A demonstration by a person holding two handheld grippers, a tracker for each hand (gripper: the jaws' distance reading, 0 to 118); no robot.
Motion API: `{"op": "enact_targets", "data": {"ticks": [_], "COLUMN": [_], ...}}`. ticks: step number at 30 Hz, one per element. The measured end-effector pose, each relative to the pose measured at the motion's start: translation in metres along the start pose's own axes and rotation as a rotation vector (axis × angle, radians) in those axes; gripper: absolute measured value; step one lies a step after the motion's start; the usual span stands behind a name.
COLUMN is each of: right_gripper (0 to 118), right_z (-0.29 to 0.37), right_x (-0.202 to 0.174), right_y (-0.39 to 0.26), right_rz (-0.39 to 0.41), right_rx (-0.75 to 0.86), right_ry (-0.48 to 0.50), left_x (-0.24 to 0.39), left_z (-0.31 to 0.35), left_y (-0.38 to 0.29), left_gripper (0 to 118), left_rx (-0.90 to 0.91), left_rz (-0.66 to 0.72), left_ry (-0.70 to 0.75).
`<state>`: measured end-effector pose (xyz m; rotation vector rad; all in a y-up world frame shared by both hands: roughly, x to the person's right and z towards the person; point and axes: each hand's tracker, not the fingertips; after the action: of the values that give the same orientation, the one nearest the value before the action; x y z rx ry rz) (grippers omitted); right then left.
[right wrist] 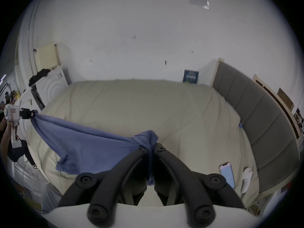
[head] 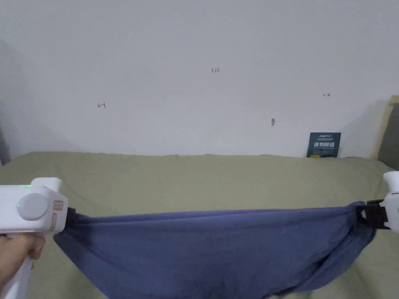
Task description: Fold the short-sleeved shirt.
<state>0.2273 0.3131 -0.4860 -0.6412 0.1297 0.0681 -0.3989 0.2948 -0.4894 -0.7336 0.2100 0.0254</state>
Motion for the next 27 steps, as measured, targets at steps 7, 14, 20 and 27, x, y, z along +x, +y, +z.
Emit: {"op": "enact_targets", "data": {"ticks": [7,14,20,27], "right_gripper": [7,7,7,7], "right_z": [0.086,0.129,0.136,0.117], "right_x": [-0.015,-0.014,-0.011,-0.008], "right_y": [0.051,0.096,0.110,0.115], "right_rz": [0.041,0.071,0.078,0.060], "right_rx": [0.137,0.205,0.226,0.214], "right_ry": [-0.018,-0.061,-0.087,-0.091], "left_x": [-0.010,-0.012,-0.007,0.005], "left_z": [0.101,0.148,0.154,0.136], "left_y": [0.055,0.085,0.095,0.101], "left_gripper": [0,0,0,0], "left_rx": [0.194,0.260,0.278,0.259], "left_rz": [-0.003,0.009,0.021,0.028], "left_ry": [0.010,0.014,0.004,0.010]}}
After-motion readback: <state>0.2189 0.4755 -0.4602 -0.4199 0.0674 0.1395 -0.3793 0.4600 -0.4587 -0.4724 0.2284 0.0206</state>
